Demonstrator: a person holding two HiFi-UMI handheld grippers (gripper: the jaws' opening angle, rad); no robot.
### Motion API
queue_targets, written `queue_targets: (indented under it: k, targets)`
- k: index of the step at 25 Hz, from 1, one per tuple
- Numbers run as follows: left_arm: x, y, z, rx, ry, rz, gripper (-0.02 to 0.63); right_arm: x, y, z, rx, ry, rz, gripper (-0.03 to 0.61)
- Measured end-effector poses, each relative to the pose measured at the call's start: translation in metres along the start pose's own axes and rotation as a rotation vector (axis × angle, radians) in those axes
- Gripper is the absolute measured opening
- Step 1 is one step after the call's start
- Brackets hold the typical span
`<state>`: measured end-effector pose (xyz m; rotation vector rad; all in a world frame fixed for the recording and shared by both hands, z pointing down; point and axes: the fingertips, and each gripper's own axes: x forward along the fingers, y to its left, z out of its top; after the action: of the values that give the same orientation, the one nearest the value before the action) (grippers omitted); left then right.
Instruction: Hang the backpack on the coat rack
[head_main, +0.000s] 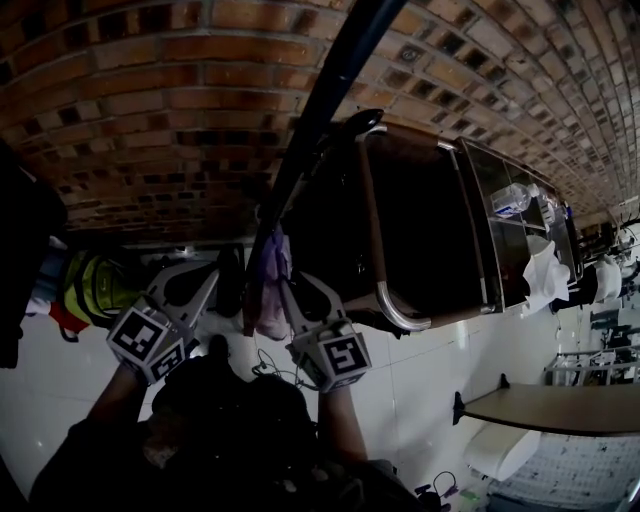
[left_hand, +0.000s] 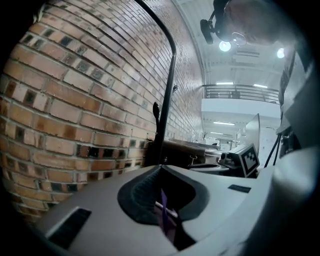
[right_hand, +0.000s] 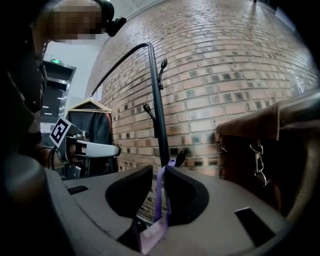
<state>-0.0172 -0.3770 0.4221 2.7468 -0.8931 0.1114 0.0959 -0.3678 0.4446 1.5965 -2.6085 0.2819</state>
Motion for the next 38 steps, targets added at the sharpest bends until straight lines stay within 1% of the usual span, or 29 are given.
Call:
queue_targets:
  k: [1,3,5,9,12,15,21,25,31,38]
  targets:
    - [-0.003,-0.006,0.0,0.003,-0.002,0.0,0.04,-0.004,0.001,0.0,0.004,-0.011,0.004,0.081]
    - [-0.009,-0.018,-0.001,0.011,-0.004,0.008,0.04,-0.014,0.006,0.002,0.0,-0.02,0.017,0.028]
    - [-0.016,-0.033,-0.003,0.014,-0.007,0.019,0.04,-0.027,0.013,0.003,-0.01,-0.012,0.041,0.008]
    - [-0.034,-0.076,-0.009,0.006,-0.017,0.04,0.04,-0.07,0.03,0.006,-0.006,-0.039,0.099,0.008]
    - [-0.048,-0.116,-0.019,0.014,-0.024,0.062,0.04,-0.117,0.039,0.006,-0.014,-0.088,0.108,0.005]
    - [-0.065,-0.151,-0.026,0.03,-0.04,0.094,0.04,-0.157,0.046,0.002,-0.027,-0.111,0.119,0.005]
    - [-0.106,-0.22,-0.047,0.027,-0.055,0.119,0.04,-0.234,0.067,-0.015,-0.049,-0.1,0.121,0.003]
    - [-0.131,-0.261,-0.055,0.034,-0.058,0.122,0.04,-0.282,0.085,-0.015,-0.048,-0.111,0.129,0.003]
    - [-0.172,-0.302,-0.054,0.05,-0.099,0.162,0.04,-0.326,0.118,-0.023,-0.064,-0.089,0.177,0.003]
    - [-0.212,-0.325,-0.059,0.058,-0.103,0.211,0.04,-0.35,0.145,-0.031,-0.078,-0.064,0.206,0.002]
